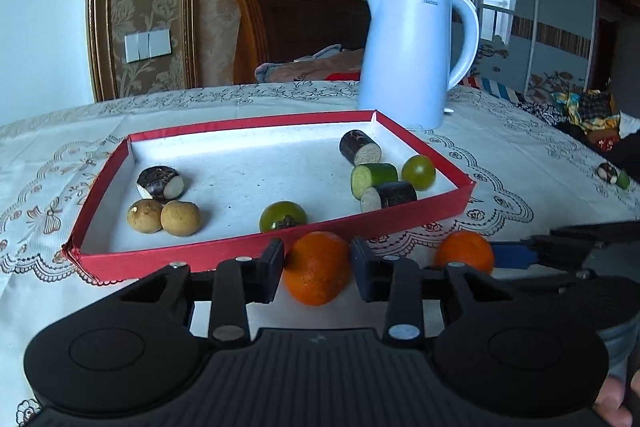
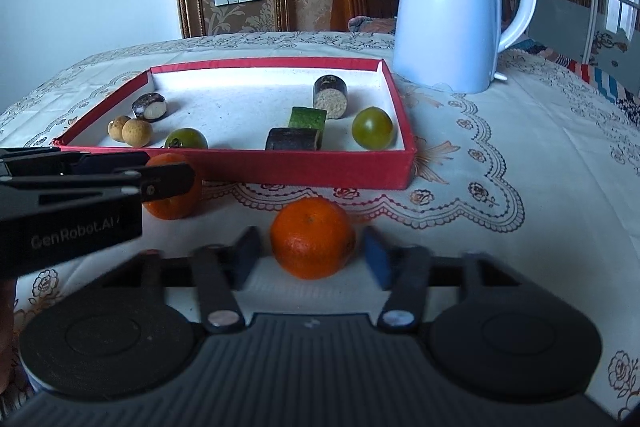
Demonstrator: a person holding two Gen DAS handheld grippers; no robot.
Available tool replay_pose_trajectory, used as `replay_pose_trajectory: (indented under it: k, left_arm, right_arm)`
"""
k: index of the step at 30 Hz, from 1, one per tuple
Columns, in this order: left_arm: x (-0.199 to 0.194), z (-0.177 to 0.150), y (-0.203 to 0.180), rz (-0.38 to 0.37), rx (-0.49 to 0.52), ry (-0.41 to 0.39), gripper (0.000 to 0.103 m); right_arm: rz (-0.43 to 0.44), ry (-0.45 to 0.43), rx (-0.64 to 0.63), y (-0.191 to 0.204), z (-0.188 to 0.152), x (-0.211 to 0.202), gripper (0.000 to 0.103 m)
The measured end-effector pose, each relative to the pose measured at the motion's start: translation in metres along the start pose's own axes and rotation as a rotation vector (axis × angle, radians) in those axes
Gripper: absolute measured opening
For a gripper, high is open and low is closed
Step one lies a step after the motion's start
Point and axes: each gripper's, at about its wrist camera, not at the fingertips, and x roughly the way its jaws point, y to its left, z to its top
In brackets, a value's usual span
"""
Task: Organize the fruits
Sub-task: 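Grasp one orange with the left gripper while the right gripper grasps the other orange, then carry both held oranges over the red tray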
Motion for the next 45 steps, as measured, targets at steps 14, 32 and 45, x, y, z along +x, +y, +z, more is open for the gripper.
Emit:
replay_pose_trajectory:
  k: [14, 32, 45]
  left_arm:
    - [-0.006, -0.001, -0.005, 0.009, 0.031, -0.038, 0.034]
    - [-0.011, 0.019, 0.021, -0.011, -0.089, -0.076, 0.034]
    - [0.042, 0.056, 0.048, 0.157, -0.114, -0.064, 0.034]
  right_arm:
    - [0.028, -0.022, 0.022, -0.005, -0.001, -0.003, 0.04]
    - [-0.01, -0.162, -0.048, 0.005, 0.029, -0.023, 0.04]
    - [-0.027, -0.141, -0.057, 0.018, 0.085, 0.046, 0.04]
